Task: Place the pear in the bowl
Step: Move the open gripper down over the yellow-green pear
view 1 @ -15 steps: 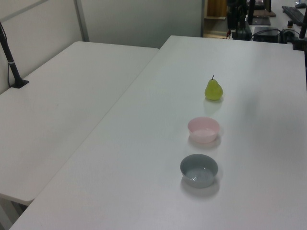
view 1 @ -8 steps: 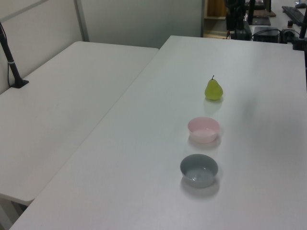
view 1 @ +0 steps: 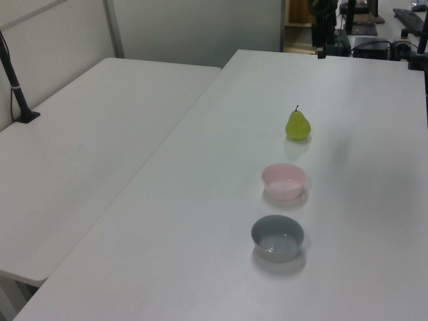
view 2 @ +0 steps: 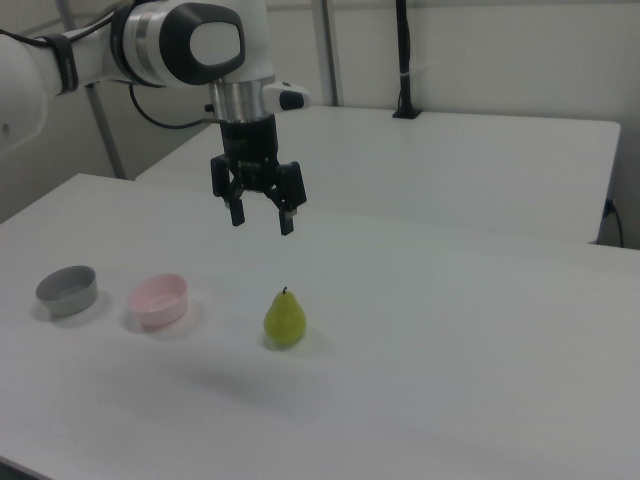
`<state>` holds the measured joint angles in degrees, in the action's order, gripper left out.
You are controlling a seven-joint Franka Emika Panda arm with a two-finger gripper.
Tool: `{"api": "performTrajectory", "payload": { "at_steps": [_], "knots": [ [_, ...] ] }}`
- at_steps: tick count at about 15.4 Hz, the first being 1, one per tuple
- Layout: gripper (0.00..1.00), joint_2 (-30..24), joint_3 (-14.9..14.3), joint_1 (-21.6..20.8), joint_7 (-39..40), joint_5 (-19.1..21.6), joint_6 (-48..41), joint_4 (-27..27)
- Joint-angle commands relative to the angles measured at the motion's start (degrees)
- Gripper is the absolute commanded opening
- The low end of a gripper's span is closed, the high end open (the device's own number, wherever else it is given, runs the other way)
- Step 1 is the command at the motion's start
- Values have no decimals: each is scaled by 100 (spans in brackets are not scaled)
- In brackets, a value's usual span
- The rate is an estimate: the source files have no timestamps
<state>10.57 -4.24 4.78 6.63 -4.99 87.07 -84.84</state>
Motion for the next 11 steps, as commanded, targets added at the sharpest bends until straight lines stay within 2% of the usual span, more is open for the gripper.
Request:
{"api": "performTrajectory", "payload": {
  "at_steps": [1,4,6,8,11],
  "knots": [
    [100,190,-33,-39,128,7,380,-120],
    [100,348,-33,-21,145,-20,670,-287],
    [100,803,-33,-82,137,-37,960,-305],
    [100,1173,-33,-249,145,-221,1110,-340],
    [100,1455,-33,-372,145,-231,1242,-428]
  ]
}}
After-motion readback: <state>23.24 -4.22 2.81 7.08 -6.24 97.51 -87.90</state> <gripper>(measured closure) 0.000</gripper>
